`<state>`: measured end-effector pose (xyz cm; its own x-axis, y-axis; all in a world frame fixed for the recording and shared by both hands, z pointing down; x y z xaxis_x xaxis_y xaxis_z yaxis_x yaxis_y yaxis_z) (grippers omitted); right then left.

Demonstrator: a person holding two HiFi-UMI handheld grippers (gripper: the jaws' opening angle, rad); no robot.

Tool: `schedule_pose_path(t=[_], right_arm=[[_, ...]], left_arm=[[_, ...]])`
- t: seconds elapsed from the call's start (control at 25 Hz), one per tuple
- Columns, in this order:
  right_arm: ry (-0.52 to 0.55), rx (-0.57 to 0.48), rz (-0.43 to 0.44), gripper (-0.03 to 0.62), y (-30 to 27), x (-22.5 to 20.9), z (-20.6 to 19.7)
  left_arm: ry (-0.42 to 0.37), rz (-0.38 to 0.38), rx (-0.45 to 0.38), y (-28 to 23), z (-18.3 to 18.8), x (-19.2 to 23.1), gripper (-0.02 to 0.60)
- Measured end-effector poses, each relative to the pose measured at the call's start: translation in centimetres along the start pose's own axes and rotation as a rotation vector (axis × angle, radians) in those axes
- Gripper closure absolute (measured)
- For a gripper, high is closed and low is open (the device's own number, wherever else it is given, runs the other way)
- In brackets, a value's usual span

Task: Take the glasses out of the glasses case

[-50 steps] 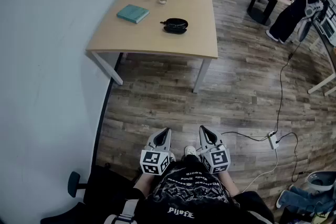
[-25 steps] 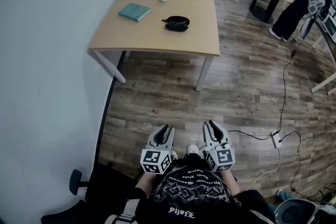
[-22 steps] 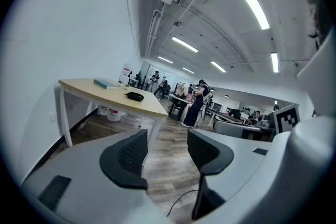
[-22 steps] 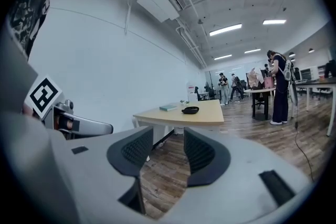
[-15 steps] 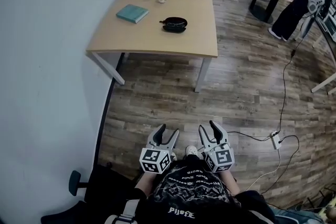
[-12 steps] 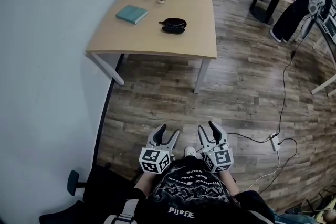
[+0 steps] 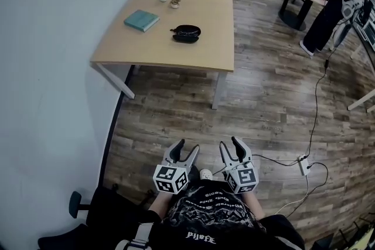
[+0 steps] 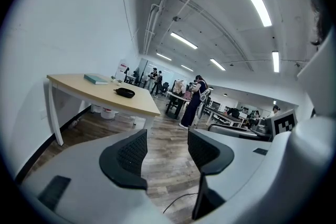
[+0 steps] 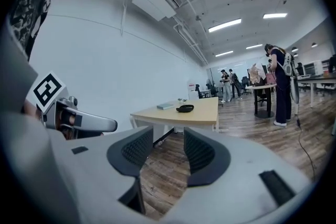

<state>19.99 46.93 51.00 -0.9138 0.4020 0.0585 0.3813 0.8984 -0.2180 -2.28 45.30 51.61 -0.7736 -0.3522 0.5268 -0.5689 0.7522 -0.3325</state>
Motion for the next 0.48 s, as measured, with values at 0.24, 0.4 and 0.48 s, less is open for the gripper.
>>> schedule_pose_path(t=[0.24, 0.4, 0.48], right_arm=[[-0.024, 0.032, -0.020, 0.399, -0.6, -2.1, -1.0], [-0.015, 0.033, -0.033, 0.399, -3.1, -2.8, -0.5], [-0.014, 0.036, -0.035, 0.399, -4.7, -2.9, -0.2]], left_arm=[[0.005, -0.014, 0.018, -2.3, 0.1, -0.1, 0.334], [-0.006, -0.019, 0.002, -4.1, 1.7, 1.2, 0.334], [-0.006, -0.012, -0.012, -4.9, 2.7, 2.3, 0.334]])
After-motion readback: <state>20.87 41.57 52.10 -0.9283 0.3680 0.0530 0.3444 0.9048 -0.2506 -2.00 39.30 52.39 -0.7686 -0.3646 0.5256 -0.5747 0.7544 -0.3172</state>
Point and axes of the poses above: the fingertips, and each gripper's own axes: y backward along the fingers, x to its left, z out of its top, the point moved 9 cm from there along y, backward along the fingers, and after that the axes turned 13 degrees about y, right-handed, at the moved point
